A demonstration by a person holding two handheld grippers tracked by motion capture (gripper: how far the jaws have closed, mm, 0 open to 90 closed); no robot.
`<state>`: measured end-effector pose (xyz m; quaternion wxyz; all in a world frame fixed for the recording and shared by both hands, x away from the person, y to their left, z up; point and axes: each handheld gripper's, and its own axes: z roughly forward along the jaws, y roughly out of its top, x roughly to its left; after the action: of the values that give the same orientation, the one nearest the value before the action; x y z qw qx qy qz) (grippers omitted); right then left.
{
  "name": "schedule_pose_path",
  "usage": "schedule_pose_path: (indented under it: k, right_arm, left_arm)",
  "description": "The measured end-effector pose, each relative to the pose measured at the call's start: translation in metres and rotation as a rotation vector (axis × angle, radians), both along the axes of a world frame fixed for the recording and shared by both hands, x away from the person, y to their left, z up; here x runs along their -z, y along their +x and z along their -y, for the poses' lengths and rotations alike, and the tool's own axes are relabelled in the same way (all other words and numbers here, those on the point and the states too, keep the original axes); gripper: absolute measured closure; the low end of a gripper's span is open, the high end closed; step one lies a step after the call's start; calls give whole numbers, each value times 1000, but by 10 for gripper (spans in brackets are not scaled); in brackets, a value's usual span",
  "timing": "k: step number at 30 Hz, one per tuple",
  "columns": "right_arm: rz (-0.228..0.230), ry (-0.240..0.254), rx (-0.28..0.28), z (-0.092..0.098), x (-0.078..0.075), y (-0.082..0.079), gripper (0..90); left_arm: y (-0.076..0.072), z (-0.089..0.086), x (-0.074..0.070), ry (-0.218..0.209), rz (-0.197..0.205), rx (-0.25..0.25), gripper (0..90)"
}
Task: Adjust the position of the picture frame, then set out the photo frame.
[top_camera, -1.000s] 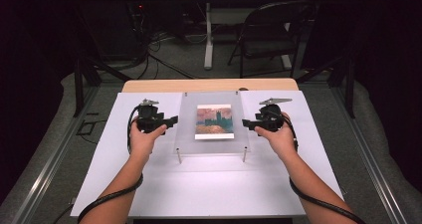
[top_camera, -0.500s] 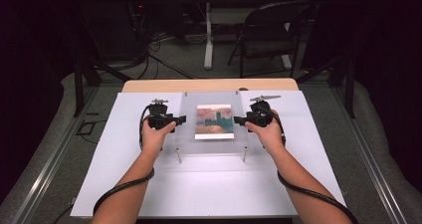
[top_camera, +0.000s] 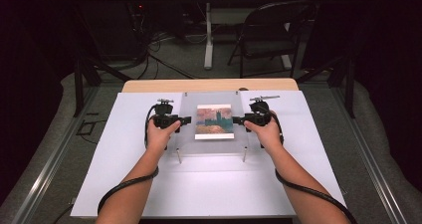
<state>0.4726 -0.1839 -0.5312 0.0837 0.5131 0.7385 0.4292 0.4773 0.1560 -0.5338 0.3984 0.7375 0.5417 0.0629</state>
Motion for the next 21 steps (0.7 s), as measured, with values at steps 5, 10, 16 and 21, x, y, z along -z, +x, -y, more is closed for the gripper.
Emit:
schedule_pose_path:
  k: [5, 10, 16, 21]
  right_arm:
    - [-10, 0, 4, -1, 1, 3, 325]
    - [-30, -8, 2, -2, 3, 7, 320]
    - [-47, 4, 9, -1, 5, 13, 311]
    - [-56, 0, 11, -2, 5, 17, 302]
  left_arm:
    - [4, 2, 0, 2, -10, 0, 309]
    - [8, 1, 1, -6, -20, 0, 299]
    - [13, 2, 4, -22, -22, -7, 282]
    - [16, 1, 5, -25, -33, -8, 277]
